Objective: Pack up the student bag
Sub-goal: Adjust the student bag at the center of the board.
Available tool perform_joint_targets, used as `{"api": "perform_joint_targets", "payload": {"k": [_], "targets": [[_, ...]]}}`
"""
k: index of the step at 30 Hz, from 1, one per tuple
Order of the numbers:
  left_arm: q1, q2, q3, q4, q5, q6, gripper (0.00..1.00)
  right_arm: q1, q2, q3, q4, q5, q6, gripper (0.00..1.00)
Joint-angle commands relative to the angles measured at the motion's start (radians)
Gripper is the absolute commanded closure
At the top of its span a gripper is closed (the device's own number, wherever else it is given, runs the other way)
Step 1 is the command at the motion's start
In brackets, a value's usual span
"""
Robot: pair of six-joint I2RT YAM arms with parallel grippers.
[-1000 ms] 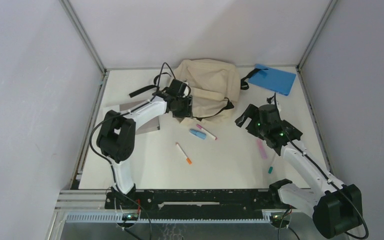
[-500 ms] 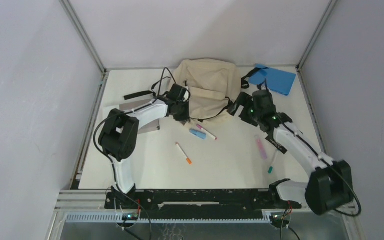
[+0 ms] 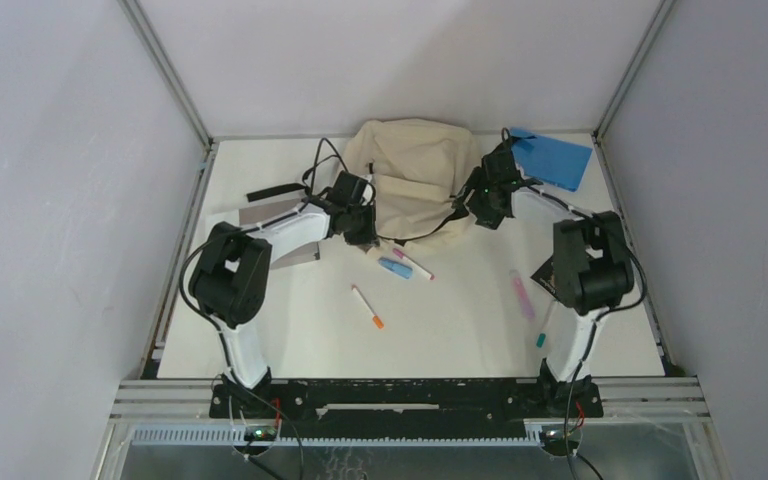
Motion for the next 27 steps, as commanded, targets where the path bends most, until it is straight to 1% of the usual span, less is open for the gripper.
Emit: {"api": "perform_joint_targets", "payload": {"k": [1, 3, 5, 6, 7, 13, 16, 19, 23, 27], "targets": [[0.002, -0.063, -0.033, 0.016, 0.037, -0.02, 1.0, -0.006, 0.081, 0.097, 0.009, -0.041, 0.018, 0.32], [0.001, -0.066, -0.045, 0.015, 0.035, -0.02, 1.0, 0.003, 0.087, 0.097, 0.003, -0.012, 0.008, 0.55], [0.0, -0.075, -0.058, 0.015, 0.024, -0.019, 1.0, 0.009, 0.083, 0.089, -0.014, 0.016, 0.002, 0.85], [0.0, -0.08, -0.063, 0.016, 0.022, -0.019, 1.0, 0.009, 0.075, 0.075, -0.014, 0.018, 0.002, 0.98], [-0.001, -0.083, -0.067, 0.016, 0.022, -0.019, 1.0, 0.009, 0.066, 0.057, -0.009, 0.021, 0.002, 1.0], [-0.005, -0.078, -0.062, 0.013, 0.035, -0.016, 1.0, 0.02, -0.078, -0.136, 0.047, 0.06, 0.023, 1.0], [-0.009, -0.069, -0.064, 0.007, 0.034, -0.023, 1.0, 0.048, -0.159, -0.219, 0.053, 0.126, 0.03, 1.0], [-0.015, -0.064, -0.072, 0.007, 0.031, -0.029, 1.0, 0.075, -0.211, -0.28, 0.051, 0.148, 0.044, 1.0], [-0.017, -0.073, -0.081, 0.004, 0.026, -0.035, 1.0, 0.119, -0.249, -0.325, 0.042, 0.159, 0.056, 1.0], [-0.017, -0.108, -0.086, -0.028, -0.017, -0.024, 1.0, 0.153, -0.27, -0.332, 0.022, 0.166, 0.052, 1.0]]}}
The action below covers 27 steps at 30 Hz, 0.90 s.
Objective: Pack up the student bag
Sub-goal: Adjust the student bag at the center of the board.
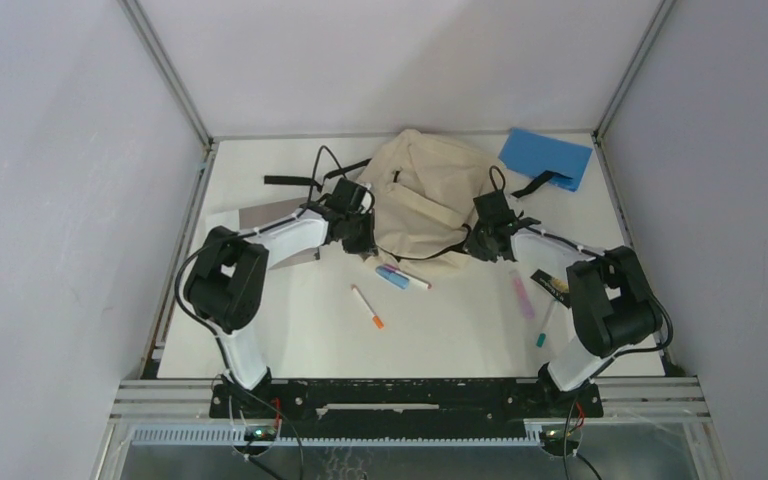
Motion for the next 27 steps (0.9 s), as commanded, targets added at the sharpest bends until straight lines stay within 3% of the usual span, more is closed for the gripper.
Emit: {"api": "perform_joint_targets", "payload": {"k": [1, 4, 5, 8, 11, 14, 17, 20, 27], "targets": [[-0.005, -0.079, -0.021, -0.031, -0.055, -0.006, 1.0, 0.039, -0.063, 0.0, -0.014, 0.016, 0.01, 1.0], [-0.005, -0.119, -0.022, -0.057, -0.1, 0.005, 1.0, 0.062, -0.107, 0.001, -0.033, 0.014, -0.018, 1.0], [-0.005, -0.131, -0.022, -0.065, -0.115, 0.009, 1.0, 0.071, -0.125, 0.001, -0.046, 0.018, -0.028, 0.96], [-0.004, -0.153, -0.016, -0.081, -0.146, 0.024, 1.0, 0.102, -0.182, 0.001, -0.085, 0.046, -0.062, 0.6], [-0.004, -0.158, 0.007, -0.119, -0.176, 0.025, 0.82, 0.124, -0.246, 0.001, -0.123, 0.086, -0.098, 0.41], [-0.003, -0.191, 0.007, -0.132, -0.199, 0.008, 0.54, 0.142, -0.3, 0.0, -0.137, 0.112, -0.158, 0.35], [0.003, -0.247, 0.005, -0.151, -0.213, 0.008, 0.38, 0.182, -0.344, 0.001, -0.097, 0.117, -0.258, 0.33], [0.023, -0.314, 0.003, -0.184, -0.231, 0.007, 0.29, 0.251, -0.349, 0.036, -0.057, 0.136, -0.366, 0.31], [0.148, -0.509, -0.073, -0.217, -0.199, -0.047, 0.28, 0.447, -0.171, 0.23, -0.036, 0.204, -0.649, 0.23]]}}
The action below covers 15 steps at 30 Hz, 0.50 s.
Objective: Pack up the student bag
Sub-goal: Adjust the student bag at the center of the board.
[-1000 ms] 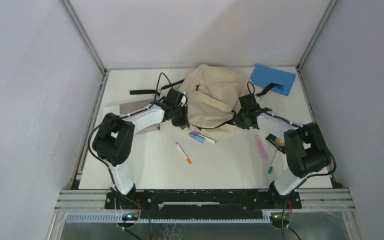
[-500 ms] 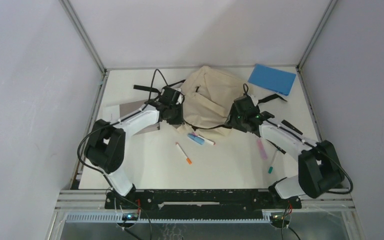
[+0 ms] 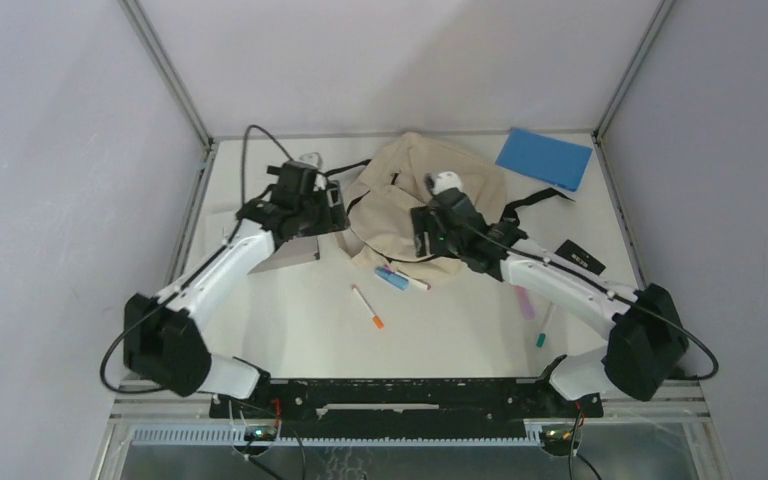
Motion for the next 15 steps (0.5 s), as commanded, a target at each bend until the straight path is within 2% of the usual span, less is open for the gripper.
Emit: {"api": "perform_joint_targets", "payload": {"k": [1, 6, 15], "targets": [[0.098, -0.159, -0.083, -0.023, 0.024, -0.052, 0.28, 0.112, 0.12, 0.149, 0.062, 0.062, -0.249, 0.22], [0.189, -0.286, -0.171, -0.028, 0.105, -0.084, 0.25, 0.179, 0.319, 0.299, 0.03, 0.062, -0.382, 0.2], [0.257, -0.391, -0.248, -0.05, 0.133, -0.091, 0.11, 0.214, 0.558, 0.461, -0.03, 0.102, -0.45, 0.23]]}}
